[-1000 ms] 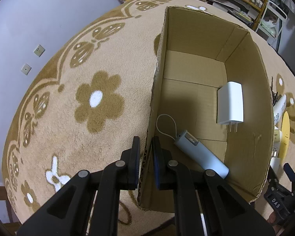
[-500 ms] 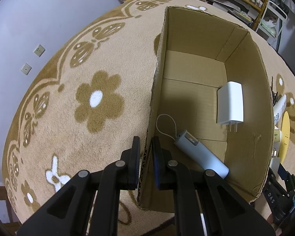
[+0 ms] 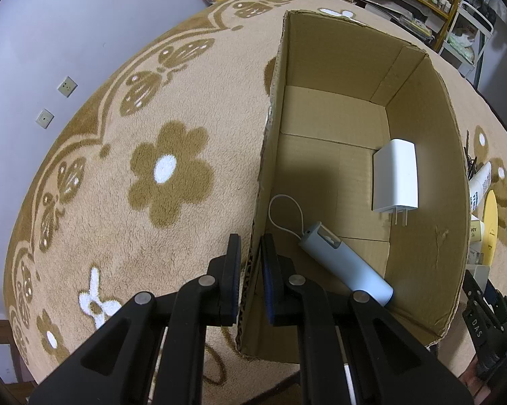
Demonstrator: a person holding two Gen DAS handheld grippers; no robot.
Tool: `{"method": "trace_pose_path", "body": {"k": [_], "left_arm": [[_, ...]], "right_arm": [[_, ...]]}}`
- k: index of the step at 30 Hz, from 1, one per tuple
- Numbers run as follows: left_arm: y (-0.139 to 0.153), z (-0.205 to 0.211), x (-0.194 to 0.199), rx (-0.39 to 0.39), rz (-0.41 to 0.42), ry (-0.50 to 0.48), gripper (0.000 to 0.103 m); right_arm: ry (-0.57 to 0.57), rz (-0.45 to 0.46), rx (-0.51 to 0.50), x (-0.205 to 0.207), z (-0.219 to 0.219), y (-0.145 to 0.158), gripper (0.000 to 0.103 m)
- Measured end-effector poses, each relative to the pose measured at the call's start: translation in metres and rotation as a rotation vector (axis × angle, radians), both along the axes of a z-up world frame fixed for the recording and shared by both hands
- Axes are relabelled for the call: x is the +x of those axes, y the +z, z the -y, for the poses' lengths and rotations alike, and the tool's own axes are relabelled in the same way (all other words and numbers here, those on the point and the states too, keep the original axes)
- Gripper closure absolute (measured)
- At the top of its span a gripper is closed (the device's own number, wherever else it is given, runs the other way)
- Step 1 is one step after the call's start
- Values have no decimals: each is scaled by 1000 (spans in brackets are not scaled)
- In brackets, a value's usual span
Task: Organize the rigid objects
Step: 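Move the right tool back over the remaining item pile, then grasp the flat white square charger with the right tool and lift it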
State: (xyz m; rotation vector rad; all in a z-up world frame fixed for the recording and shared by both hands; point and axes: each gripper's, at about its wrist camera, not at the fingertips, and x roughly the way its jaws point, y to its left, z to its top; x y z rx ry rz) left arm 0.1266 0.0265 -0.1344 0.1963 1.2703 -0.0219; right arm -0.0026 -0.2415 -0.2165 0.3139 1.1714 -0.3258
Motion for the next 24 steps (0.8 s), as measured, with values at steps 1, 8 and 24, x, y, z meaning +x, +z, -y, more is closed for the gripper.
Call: {"method": "trace_pose_path", "body": {"k": [1,8,24], "left_arm": [[0,0,0,1,0,-1,92],[0,-1,0,-7,-2,2,92],[0,-2,0,-13,-5,3,92]], "right_arm": [[-2,1,6,0,1,0,54],[-2,48,13,-1,3,11,54],[63,197,38,13,-10,50,54]]}}
